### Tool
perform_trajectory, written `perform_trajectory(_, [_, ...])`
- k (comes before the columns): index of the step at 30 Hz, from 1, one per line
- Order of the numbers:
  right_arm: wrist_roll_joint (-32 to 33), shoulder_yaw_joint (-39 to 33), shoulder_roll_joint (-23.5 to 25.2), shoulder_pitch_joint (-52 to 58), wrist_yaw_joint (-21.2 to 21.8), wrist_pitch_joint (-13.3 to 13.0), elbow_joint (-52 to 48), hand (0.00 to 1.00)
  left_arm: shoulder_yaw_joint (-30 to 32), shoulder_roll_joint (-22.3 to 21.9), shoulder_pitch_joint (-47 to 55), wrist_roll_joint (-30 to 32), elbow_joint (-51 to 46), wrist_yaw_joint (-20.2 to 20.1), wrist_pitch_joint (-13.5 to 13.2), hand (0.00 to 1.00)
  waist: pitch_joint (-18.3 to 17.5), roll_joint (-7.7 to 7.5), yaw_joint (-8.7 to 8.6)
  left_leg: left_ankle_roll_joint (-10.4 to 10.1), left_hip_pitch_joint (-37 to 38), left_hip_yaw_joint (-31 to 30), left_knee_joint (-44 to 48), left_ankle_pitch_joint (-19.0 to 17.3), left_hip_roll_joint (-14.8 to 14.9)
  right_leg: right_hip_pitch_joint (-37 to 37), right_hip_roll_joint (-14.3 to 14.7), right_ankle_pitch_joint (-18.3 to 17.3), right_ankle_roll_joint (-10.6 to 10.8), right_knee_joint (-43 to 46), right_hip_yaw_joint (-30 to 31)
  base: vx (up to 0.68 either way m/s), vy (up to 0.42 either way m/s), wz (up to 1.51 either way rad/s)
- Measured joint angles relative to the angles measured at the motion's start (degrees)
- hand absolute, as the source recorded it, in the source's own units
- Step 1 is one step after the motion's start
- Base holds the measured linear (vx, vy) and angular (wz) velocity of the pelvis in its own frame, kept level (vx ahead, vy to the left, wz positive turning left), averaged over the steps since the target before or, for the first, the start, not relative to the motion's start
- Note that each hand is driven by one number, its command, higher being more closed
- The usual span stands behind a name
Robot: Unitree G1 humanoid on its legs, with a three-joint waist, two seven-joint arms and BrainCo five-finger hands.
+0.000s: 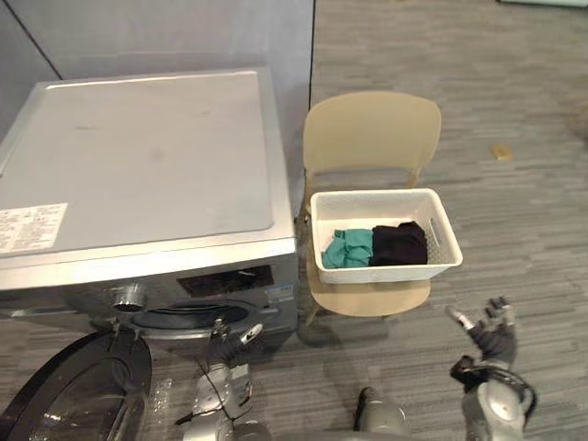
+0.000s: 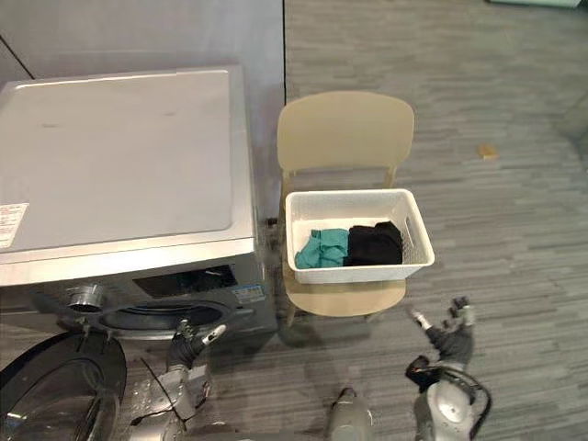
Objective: Pick up the laundry basket with both hands and put the clothes into the washing machine.
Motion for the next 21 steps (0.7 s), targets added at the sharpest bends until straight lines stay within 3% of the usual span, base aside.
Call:
perform_trajectory(3, [-1.0,-3.5,-3.9,-4.0,-0.1,-0.5,-1.3,0.00,-0.4,0.0,-0.4,-0.1,0.0,-0.1,-0.1,0.00,0.5,-0.64,0.00,-0.3,-1.7,-2.7,4.0,1.6,1.0,3.0,0.8,1.0,-0.1,-3.9,-0.6,0.10,-0.086,0.13])
perform_trajectory(4, [-1.5,-4.5,-5.4,-6.3,-0.3,-1.0,-1.1,0.00,-0.4,0.1,-0.8,-0.1,0.4,-0.5,-0.2,0.00,0.7,-1.11,0.39,-1.3,-3.2,-4.8,4.1,-0.3,0.2,3.4,-0.2,1.7,-0.1,-5.0,-0.7,0.03,0.048,0.13])
perform_trajectory(6, [-1.7,-6.9,-10.3,-13.1,-0.7,-1.3,0.0,0.00,-0.4,0.3,-1.3,-0.1,1.3,-1.3,-0.2,0.00,1.3,0.04,0.40,-0.3,-5.4,-6.7,-1.7,1.9,-2.6,3.2,-0.1,3.1,0.7,-6.6,-1.1,0.01,0.063,0.11])
perform_trajectory(10, [-1.5,-4.8,-21.5,-23.6,-1.0,-1.3,5.9,0.00,-0.3,1.2,-1.3,-0.6,2.3,-1.2,-0.1,0.00,3.0,0.11,1.25,0.0,-8.2,-8.4,-2.0,2.3,-4.3,2.7,-1.0,6.8,0.8,-10.9,-2.3,0.01,0.081,0.19])
perform_trajectory(12, [-0.8,-0.3,-30.0,-31.0,-0.4,-1.3,12.6,0.00,-0.7,1.6,-0.6,-0.7,3.5,-1.3,-0.1,0.00,3.4,0.59,1.49,0.5,-9.5,-9.5,-1.6,2.6,-5.4,2.9,-1.8,7.0,0.8,-12.1,-3.1,-0.01,0.055,0.26])
perform_trajectory(14, [-0.4,4.2,-35.4,-36.2,0.2,-1.3,16.8,0.00,-1.3,1.6,-0.4,-0.7,3.9,-1.4,-0.1,0.00,4.2,1.56,1.59,0.6,-9.9,-10.0,-1.6,2.7,-5.4,3.2,-1.9,7.1,0.6,-12.4,-4.2,0.00,0.013,0.20])
perform_trajectory(18, [-0.2,11.1,-41.0,-41.4,2.6,-1.3,23.0,0.00,-2.9,2.0,0.3,-1.9,4.3,-1.4,-0.8,0.00,5.4,2.10,1.60,0.5,-10.6,-11.2,-1.6,4.6,-5.4,3.9,-1.9,7.2,0.6,-12.4,-5.4,0.02,-0.025,0.23])
perform_trajectory(21, [-3.0,18.7,-46.8,-44.9,6.9,-1.1,28.4,0.00,-3.7,1.9,0.6,-2.7,4.3,-2.5,-1.1,0.00,7.4,2.50,1.62,-0.1,-11.6,-11.9,-0.6,6.0,-5.4,3.9,-1.9,7.2,0.5,-12.4,-5.5,0.04,-0.035,0.08])
